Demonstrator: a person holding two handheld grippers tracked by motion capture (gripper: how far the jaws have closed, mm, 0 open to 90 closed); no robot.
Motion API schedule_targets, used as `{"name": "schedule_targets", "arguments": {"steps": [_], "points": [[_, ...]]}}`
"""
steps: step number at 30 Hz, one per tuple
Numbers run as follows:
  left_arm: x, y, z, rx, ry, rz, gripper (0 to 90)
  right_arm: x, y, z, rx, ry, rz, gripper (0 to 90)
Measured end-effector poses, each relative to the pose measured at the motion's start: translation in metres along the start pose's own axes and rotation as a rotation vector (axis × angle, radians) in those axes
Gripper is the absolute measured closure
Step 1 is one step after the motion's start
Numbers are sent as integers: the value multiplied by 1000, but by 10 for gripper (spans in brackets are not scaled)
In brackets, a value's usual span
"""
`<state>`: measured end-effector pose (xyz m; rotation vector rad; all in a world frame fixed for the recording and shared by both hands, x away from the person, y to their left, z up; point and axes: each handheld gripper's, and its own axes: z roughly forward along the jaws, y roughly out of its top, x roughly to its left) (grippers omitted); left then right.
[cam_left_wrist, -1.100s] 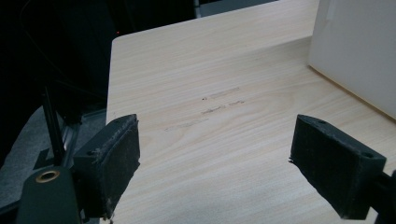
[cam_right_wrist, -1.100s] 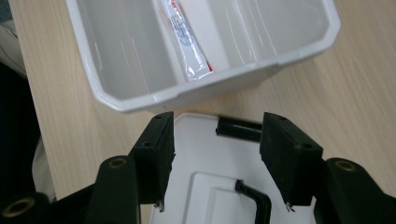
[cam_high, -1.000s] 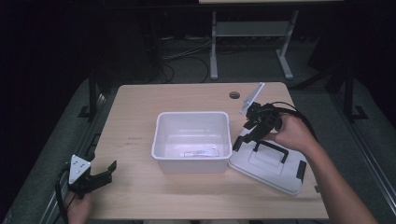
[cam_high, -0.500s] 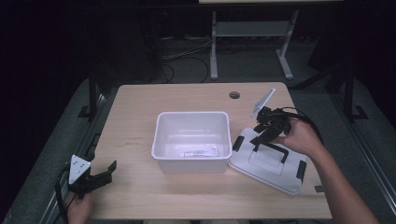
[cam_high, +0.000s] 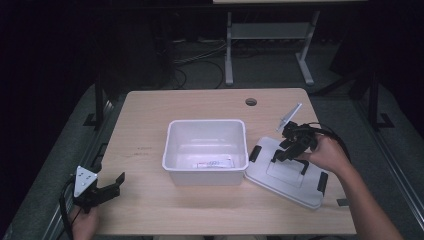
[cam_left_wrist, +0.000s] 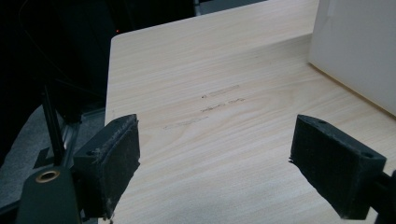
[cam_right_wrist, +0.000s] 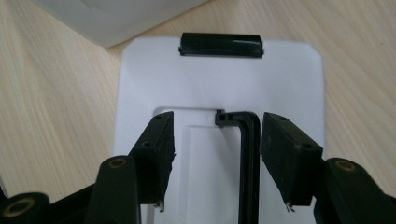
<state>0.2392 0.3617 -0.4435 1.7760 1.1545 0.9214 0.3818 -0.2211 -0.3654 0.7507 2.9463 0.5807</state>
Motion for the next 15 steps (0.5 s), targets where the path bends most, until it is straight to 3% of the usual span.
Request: {"name": "schedule_targets", "arguments": {"steps": [15], "points": [[0,0,0,5,1,8,149,-13,-21,8,6,0,59,460]]}}
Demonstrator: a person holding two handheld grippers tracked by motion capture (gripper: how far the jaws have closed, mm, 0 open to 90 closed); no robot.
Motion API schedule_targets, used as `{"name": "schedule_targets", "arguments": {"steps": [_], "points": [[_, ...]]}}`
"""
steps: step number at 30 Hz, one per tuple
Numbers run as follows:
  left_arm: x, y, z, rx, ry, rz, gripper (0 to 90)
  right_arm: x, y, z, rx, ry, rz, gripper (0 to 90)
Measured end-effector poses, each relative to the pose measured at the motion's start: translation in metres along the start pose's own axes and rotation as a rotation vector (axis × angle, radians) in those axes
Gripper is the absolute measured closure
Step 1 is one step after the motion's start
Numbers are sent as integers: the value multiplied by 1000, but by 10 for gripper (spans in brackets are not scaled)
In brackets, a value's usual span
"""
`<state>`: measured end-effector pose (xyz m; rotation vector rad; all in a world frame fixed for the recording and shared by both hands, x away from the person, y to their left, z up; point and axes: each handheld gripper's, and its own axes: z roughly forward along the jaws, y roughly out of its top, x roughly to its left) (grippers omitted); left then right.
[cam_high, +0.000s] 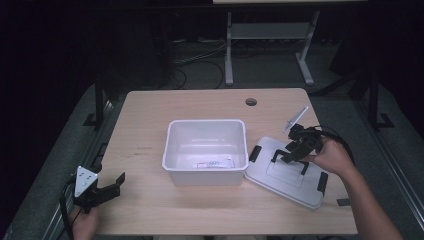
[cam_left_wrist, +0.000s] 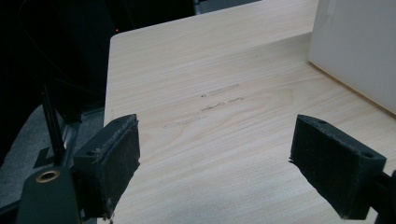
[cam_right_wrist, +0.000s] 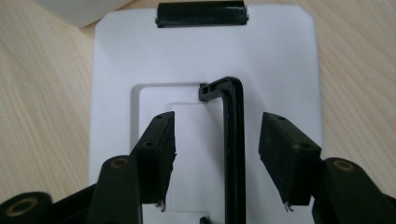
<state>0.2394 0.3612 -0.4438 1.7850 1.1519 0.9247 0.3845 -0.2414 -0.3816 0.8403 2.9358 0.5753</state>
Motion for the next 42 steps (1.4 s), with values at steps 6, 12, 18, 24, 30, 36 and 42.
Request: {"name": "schedule_targets", "arguments": {"steps": [6,12,18,24,30,36,42], "points": [[0,0,0,1,0,0,149,-3,-7,2,-3,6,13,502],[0,0,0,0,1,0,149,-4,-11,6,-3,16,14,560],[0,0,0,1,1,0,149,-4,-13,5,-11,26,7,652],[0,0,0,1,2,0,149,-4,-15,4,-20,33,10,733],[0,0,0,2,2,1,149,-3,-17,7,-20,37,6,785],[0,1,-1,-1,2,1,149,-3,-20,7,-31,49,6,828],[0,0,-1,-6,4,-8,149,-2,-20,8,-33,55,1,836]]}}
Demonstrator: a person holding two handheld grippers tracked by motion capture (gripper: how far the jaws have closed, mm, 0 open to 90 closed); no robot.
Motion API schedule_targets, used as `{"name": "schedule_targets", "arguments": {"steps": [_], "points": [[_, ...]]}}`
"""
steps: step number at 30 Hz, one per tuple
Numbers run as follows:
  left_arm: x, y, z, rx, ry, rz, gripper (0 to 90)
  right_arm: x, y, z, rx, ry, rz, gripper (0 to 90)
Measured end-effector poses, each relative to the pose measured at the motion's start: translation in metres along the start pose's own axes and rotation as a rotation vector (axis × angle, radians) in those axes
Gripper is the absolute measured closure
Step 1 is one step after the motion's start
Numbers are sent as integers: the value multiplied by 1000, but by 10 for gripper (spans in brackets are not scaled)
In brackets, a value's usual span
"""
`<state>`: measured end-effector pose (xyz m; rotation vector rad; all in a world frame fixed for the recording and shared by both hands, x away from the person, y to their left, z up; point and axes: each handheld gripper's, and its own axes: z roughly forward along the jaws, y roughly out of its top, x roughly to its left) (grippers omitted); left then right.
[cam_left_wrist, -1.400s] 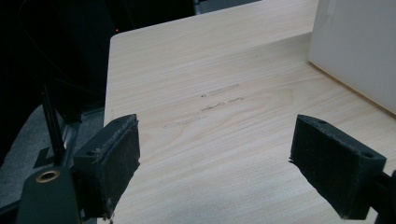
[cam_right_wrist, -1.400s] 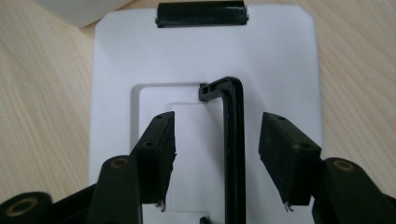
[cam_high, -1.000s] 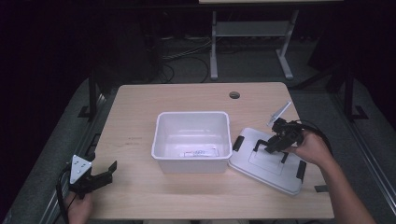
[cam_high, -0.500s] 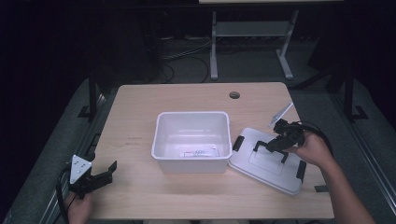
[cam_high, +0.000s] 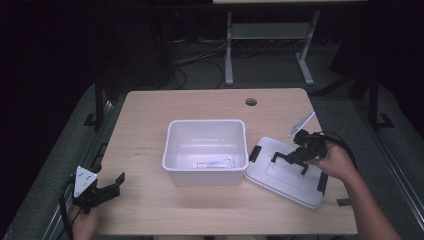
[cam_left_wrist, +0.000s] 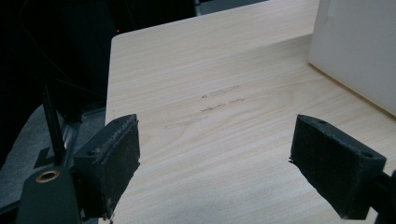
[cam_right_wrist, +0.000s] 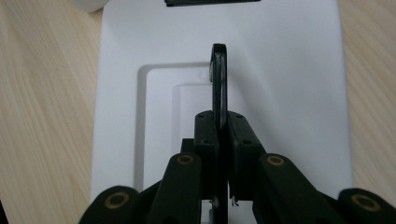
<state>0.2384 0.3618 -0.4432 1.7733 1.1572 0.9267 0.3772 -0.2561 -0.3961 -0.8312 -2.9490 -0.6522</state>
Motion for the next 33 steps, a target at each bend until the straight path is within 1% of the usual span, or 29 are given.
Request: {"name": "schedule_targets", "arguments": {"steps": [10,17,22,27,33], "points": [[1,0,0,1,0,2,149,-1,-1,-1,-3,3,-9,846],[1,0,0,1,0,1,149,1,0,-2,7,5,-20,848],[1,0,0,0,0,0,149,2,1,-8,-2,2,-32,848],[1,0,-1,-2,2,-1,149,3,2,-13,3,-3,-37,848],[1,0,0,-3,3,-1,149,6,2,-22,-4,-11,-44,848]]}}
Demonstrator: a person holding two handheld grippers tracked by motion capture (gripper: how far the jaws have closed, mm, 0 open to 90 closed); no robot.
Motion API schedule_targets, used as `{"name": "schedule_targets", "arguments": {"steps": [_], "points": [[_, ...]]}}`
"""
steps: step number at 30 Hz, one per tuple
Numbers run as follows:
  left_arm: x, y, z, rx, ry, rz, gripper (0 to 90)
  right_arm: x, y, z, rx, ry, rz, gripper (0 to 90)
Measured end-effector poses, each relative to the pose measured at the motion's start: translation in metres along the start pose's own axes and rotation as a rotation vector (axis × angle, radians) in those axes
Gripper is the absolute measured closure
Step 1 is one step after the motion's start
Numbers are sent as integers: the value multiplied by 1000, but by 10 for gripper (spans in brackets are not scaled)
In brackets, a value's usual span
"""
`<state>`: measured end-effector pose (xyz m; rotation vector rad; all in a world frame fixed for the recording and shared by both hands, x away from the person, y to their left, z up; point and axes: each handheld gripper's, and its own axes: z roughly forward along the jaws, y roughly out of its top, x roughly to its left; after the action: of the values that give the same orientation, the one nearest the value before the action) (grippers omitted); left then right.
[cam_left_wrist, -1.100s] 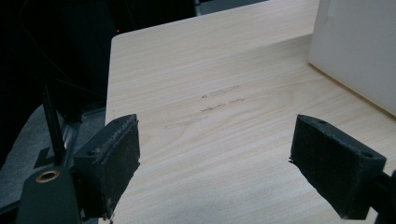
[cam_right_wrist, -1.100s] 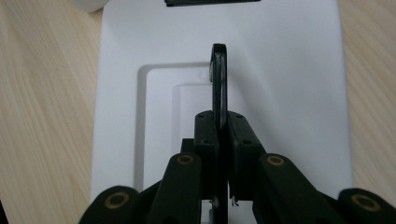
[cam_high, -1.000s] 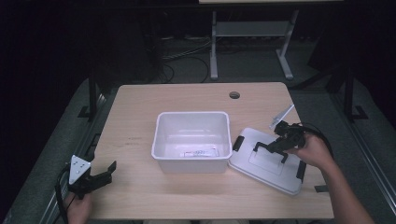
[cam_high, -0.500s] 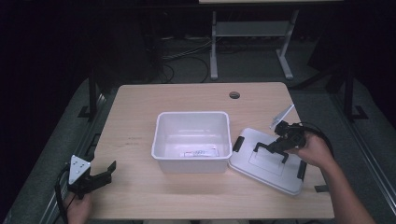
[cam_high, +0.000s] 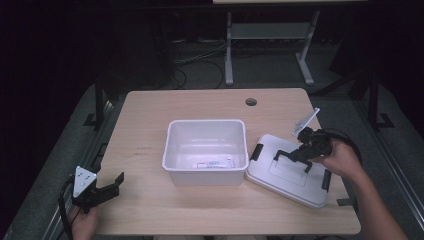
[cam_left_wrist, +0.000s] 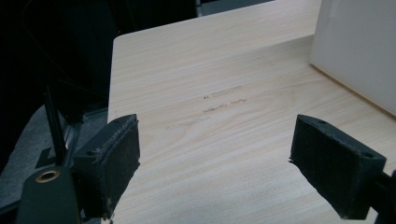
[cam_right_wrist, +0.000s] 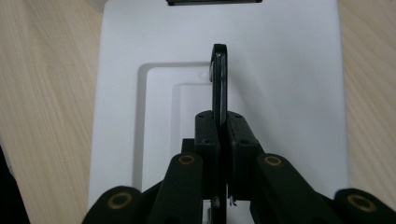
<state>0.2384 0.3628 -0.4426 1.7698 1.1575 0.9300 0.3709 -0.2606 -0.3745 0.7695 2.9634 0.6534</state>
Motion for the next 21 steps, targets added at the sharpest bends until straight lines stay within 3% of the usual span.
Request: {"name": "schedule_targets", "arguments": {"steps": [21], "points": [[-1,1,0,-1,2,3,149,8,-6,-37,-27,-15,-30,848]]}}
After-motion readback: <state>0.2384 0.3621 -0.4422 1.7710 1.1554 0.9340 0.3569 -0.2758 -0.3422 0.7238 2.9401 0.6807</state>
